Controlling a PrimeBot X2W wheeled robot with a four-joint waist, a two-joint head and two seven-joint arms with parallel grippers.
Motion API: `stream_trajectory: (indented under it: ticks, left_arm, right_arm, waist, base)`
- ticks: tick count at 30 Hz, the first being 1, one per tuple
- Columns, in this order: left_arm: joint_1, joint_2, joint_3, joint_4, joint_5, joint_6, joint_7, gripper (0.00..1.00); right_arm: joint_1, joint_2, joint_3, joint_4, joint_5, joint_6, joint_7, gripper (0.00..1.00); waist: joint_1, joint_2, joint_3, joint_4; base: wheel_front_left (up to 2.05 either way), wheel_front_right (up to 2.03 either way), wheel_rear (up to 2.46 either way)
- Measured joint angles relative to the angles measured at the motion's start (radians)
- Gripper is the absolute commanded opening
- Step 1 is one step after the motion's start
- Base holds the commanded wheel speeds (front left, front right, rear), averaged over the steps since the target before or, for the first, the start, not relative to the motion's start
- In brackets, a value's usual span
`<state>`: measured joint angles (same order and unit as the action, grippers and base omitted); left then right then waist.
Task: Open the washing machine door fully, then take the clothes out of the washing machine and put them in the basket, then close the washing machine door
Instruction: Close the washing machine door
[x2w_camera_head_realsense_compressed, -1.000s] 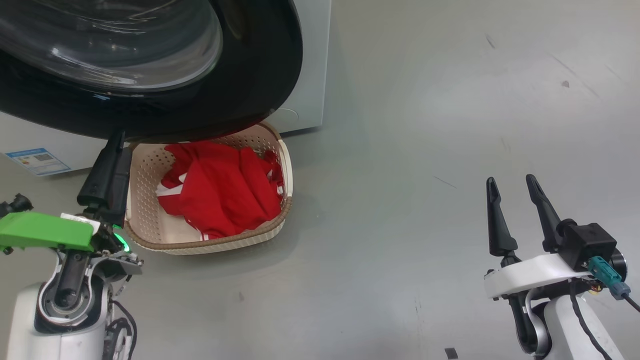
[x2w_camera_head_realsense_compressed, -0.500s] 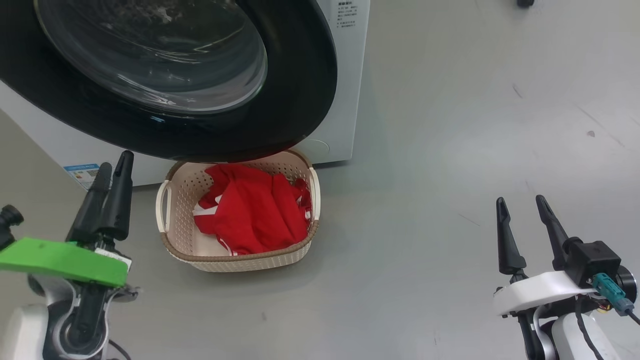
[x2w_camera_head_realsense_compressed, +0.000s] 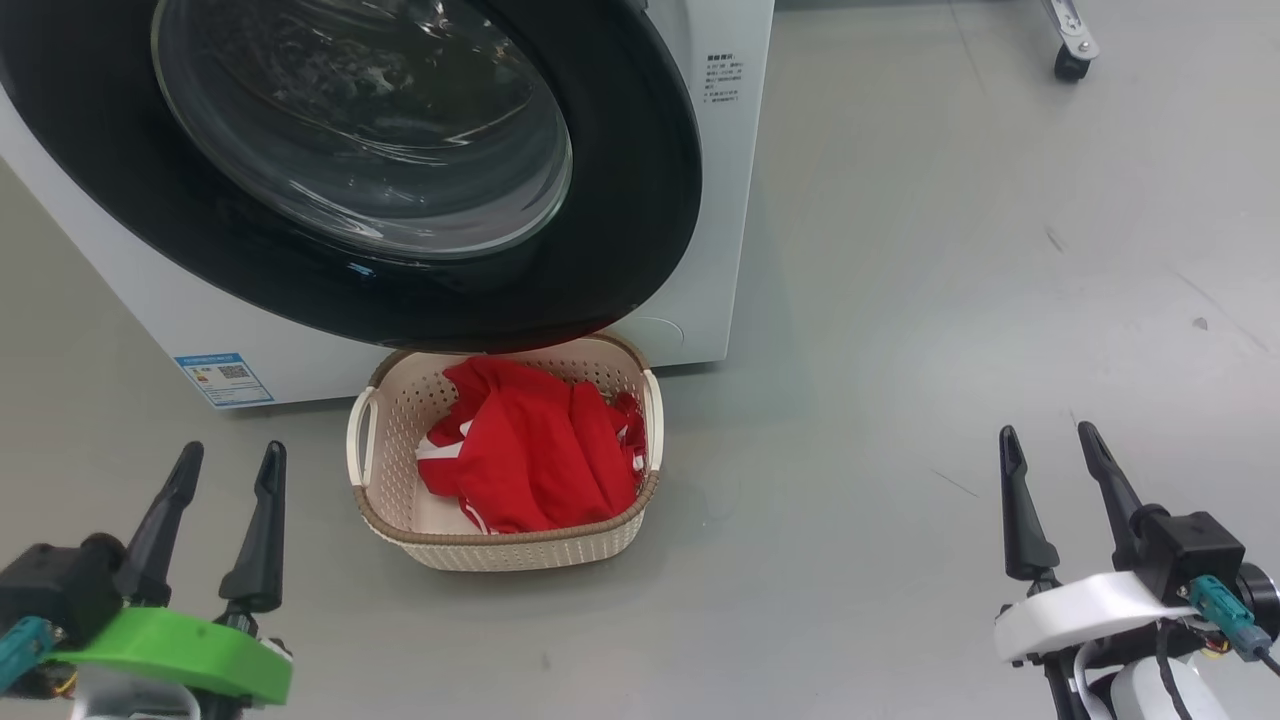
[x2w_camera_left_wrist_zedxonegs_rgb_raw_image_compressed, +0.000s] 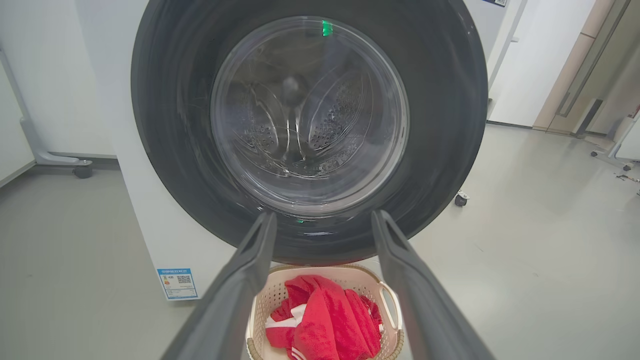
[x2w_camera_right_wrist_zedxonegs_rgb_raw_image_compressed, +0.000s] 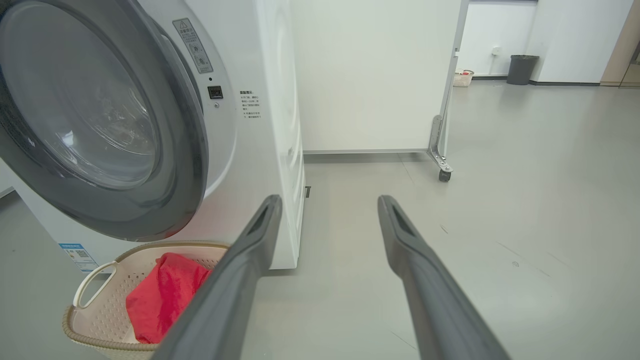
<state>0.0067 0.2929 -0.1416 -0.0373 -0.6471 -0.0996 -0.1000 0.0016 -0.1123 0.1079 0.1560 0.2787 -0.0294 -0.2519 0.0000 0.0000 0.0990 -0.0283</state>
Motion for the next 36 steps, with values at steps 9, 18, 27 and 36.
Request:
stream_trajectory:
  ticks: [9,18,27,36]
  left_arm:
    - [0.063,-0.032,-0.045,0.033,0.081,0.069,-0.056,1.00]
    - [0.085,-0.059,-0.066,0.041,0.103,0.095,-0.079,1.00]
    - [0.086,-0.069,-0.078,0.050,0.114,0.113,-0.088,1.00]
    - [0.086,-0.076,-0.081,0.057,0.123,0.122,-0.096,1.00]
  right_arm:
    - [0.058,0.001,0.001,0.001,0.000,-0.008,0.000,1.00]
    - [0.077,0.000,0.010,-0.012,-0.010,-0.009,0.002,1.00]
    - [0.090,-0.001,0.016,-0.022,-0.010,-0.009,0.010,1.00]
    - [0.090,-0.001,0.018,-0.034,-0.010,-0.010,0.013,1.00]
  waist:
    - [0.0000,0.0000,-0.039,0.018]
    - [0.0000,0.0000,-0.055,0.023]
    - [0.0000,0.0000,-0.057,0.022]
    - [0.0000,0.0000,-0.059,0.020]
  base:
    - [0.00,0.00,0.00]
    - [0.00,0.00,0.00]
    - [0.00,0.00,0.00]
    - [0.00,0.00,0.00]
